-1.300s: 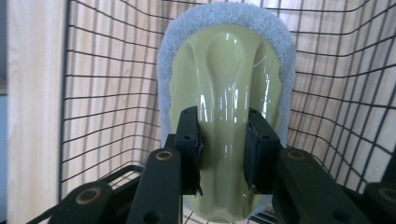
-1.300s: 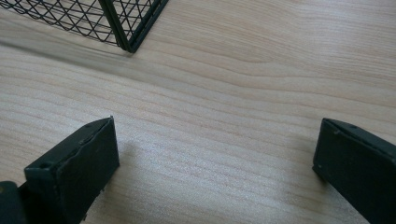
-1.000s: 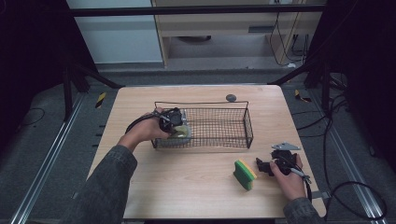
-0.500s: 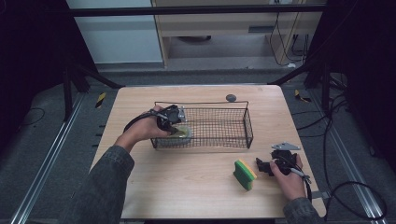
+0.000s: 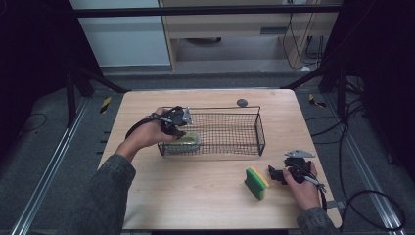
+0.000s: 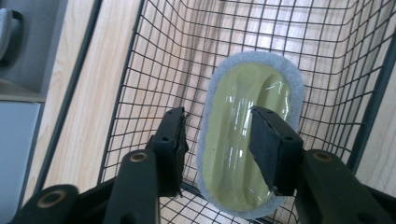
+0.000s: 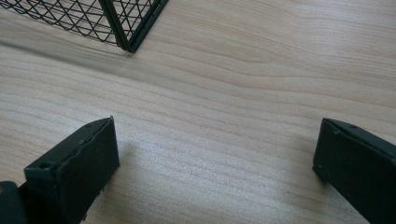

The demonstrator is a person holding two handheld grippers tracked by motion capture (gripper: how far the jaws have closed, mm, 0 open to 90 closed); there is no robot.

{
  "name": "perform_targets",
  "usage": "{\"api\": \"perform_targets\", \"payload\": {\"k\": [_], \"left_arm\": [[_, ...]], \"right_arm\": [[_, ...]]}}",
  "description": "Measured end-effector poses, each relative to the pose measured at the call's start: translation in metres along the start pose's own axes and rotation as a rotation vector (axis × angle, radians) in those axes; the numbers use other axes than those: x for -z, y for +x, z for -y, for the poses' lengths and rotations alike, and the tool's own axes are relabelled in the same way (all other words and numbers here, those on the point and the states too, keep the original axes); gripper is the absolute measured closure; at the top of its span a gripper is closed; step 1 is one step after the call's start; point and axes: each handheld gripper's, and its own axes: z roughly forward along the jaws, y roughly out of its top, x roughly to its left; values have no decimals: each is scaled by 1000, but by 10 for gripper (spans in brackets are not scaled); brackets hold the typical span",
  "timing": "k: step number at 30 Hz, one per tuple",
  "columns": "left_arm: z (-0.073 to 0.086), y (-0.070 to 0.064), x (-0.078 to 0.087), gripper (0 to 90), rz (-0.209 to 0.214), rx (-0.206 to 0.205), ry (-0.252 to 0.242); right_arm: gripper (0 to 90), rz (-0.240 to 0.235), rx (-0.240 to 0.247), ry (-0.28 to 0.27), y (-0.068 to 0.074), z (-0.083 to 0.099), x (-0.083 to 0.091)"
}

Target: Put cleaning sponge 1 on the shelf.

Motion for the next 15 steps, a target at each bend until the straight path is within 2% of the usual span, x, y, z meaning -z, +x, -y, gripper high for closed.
{"api": "perform_targets", "payload": {"k": [4,7,9,12,15], "left_arm": [[-1,0,1,493,-20,19,-7],[-2,0,3,358,-51,73,-30],[-3,0,6,209,-75,107,-51],[-4,-1,11,138,-89,151,-70],[-3,-3,17,108,-86,224,-125]], "right_arm": [[4,-1,2,-1,0,0,0],[4,0,0,0,0,0,0],[4,0,0,0,0,0,0],[4,0,0,0,0,0,0],[4,0,0,0,0,0,0]]}}
